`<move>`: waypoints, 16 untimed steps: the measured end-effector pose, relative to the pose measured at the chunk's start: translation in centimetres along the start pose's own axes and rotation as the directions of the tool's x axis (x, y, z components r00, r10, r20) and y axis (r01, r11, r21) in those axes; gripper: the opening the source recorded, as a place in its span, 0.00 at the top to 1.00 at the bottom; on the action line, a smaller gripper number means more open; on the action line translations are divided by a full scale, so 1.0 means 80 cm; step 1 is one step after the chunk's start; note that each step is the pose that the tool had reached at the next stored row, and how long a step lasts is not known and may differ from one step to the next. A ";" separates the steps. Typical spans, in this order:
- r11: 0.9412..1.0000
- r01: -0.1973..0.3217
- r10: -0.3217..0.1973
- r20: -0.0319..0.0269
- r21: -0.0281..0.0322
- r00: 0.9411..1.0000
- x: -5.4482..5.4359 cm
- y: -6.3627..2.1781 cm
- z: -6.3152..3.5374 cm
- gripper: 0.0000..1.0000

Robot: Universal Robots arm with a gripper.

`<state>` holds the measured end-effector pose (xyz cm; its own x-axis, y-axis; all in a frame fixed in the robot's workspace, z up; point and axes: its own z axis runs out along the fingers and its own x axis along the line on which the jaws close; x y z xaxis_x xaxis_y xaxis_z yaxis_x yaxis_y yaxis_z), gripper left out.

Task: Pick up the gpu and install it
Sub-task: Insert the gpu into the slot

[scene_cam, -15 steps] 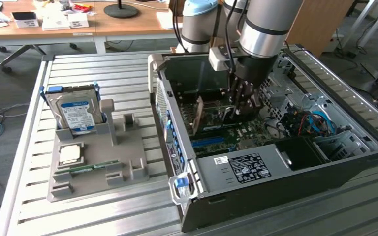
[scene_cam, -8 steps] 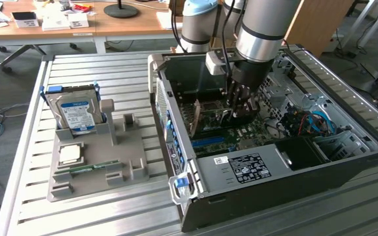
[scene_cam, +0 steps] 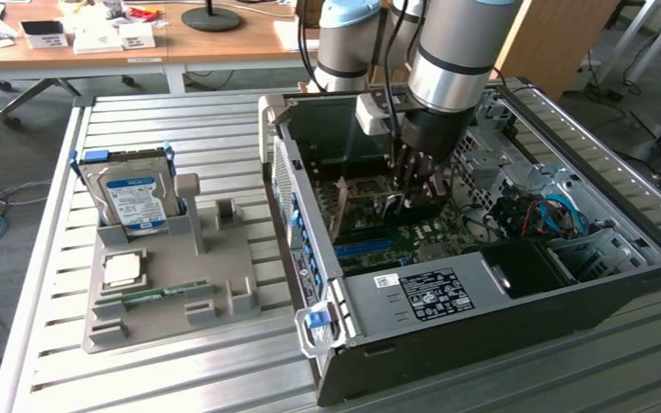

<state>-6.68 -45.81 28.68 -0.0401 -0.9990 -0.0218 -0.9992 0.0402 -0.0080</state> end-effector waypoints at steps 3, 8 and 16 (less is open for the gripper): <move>1.000 0.000 0.000 0.000 0.000 1.000 0.000 0.001 0.000 0.73; 1.000 0.000 0.000 0.000 0.000 1.000 0.000 0.001 0.001 0.73; 1.000 0.000 0.000 0.000 0.000 1.000 0.000 0.001 0.002 0.73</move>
<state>-6.76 -45.81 28.50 -0.0400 -0.9990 -0.0218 -0.9992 0.0402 -0.0079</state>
